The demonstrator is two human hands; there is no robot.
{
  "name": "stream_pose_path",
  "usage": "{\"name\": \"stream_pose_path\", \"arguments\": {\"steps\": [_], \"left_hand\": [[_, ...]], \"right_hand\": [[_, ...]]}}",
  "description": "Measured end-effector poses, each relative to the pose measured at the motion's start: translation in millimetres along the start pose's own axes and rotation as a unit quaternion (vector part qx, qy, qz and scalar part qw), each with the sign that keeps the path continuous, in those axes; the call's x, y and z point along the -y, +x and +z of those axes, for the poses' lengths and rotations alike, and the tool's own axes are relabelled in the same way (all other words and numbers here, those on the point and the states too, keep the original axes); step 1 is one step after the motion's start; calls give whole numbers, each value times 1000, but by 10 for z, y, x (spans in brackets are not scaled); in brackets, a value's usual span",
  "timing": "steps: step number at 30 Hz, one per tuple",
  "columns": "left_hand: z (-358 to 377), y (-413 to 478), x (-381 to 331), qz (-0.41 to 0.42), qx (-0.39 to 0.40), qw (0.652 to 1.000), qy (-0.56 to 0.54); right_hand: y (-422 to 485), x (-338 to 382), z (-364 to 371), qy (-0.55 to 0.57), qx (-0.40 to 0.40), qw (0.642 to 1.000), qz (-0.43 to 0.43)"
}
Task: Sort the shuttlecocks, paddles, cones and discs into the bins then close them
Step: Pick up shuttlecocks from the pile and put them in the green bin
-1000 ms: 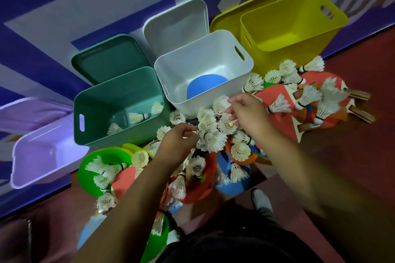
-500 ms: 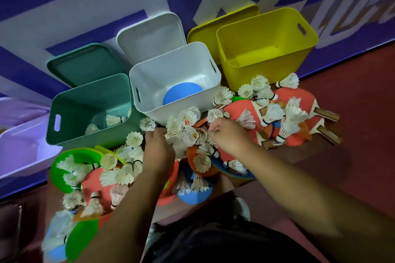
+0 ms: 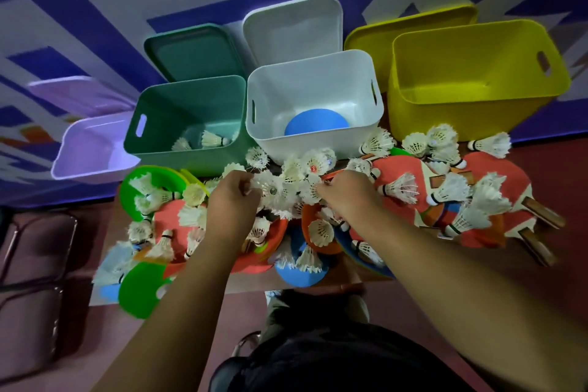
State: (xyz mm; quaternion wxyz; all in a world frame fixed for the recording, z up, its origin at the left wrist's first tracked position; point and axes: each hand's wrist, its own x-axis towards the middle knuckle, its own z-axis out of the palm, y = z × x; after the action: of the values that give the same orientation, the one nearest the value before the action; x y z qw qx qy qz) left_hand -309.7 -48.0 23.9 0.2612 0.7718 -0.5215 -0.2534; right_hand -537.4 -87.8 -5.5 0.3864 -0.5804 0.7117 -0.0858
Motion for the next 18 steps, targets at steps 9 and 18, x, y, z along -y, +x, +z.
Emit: {"name": "stream_pose_path", "arguments": {"steps": [9,18], "left_hand": [[-302,208,281,-47,-7,989,-138],[-974,797,529,-94,-49,970,-217]], "right_hand": [[-33,399,-187,22,-33,999,-8],[126,1423,-161,108,-51,992,-34]]}}
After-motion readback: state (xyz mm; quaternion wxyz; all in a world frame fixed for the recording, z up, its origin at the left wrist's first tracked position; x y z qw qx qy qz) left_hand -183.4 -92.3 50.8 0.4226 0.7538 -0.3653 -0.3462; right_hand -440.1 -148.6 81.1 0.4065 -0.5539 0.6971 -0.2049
